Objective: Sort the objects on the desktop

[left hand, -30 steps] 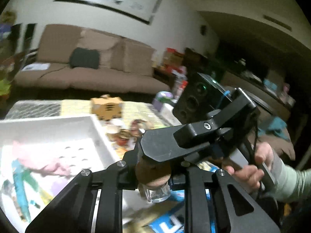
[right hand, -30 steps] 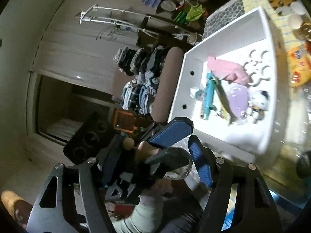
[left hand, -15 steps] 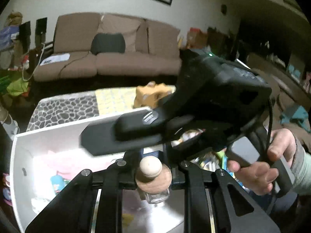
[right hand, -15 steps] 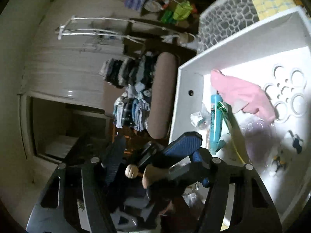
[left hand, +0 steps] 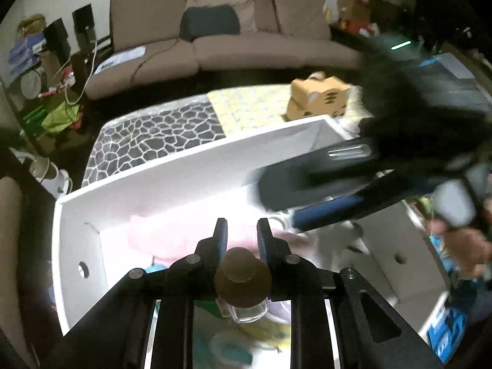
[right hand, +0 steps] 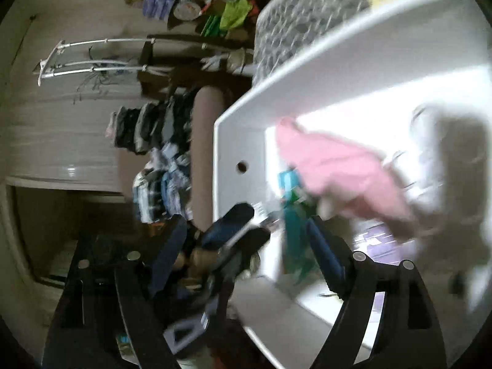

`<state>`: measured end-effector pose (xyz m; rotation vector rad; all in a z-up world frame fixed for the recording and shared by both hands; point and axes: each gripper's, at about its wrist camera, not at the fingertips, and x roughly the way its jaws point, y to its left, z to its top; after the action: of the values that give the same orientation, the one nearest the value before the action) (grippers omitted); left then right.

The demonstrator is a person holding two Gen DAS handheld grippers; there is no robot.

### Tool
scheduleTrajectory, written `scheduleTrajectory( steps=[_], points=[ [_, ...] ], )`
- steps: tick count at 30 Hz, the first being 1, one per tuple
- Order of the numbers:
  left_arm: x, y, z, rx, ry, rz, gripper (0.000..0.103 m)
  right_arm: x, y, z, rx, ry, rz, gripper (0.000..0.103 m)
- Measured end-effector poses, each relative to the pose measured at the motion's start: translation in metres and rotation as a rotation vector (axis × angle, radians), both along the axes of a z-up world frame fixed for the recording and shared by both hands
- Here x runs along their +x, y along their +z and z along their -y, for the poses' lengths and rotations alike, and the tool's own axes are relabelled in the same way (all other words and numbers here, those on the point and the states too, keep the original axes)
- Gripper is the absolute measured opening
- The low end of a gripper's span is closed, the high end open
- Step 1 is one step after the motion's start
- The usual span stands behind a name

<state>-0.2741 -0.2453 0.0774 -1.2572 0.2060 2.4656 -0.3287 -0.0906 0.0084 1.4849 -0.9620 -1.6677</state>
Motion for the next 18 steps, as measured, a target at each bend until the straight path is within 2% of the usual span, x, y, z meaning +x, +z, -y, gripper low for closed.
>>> scheduleTrajectory(
  steps=[3, 6, 8, 11, 18],
  points=[
    [-0.025, -0.017, -0.016, -0.053, 0.065, 0.073, 0.019, 0.003, 0.027, -0.03, 0.062, -0.013, -0.081, 0.079],
    [-0.046, -0.033, -0.032, -0.043, 0.121, 0.161, 0.019, 0.007, 0.046, -0.061, 0.062, -0.033, -0.111, 0.08],
    [-0.054, -0.038, -0.039, 0.025, 0.16, 0.214, 0.019, 0.012, 0.055, -0.079, 0.055, -0.046, -0.133, 0.08],
    [-0.055, -0.039, -0.05, 0.124, 0.193, 0.248, 0.019, 0.02, 0.062, -0.103, 0.048, -0.048, -0.156, 0.08],
    [-0.086, -0.064, -0.069, 0.212, 0.339, 0.325, 0.019, 0.038, 0.064, -0.14, 0.021, -0.06, -0.177, 0.08]
  ],
)
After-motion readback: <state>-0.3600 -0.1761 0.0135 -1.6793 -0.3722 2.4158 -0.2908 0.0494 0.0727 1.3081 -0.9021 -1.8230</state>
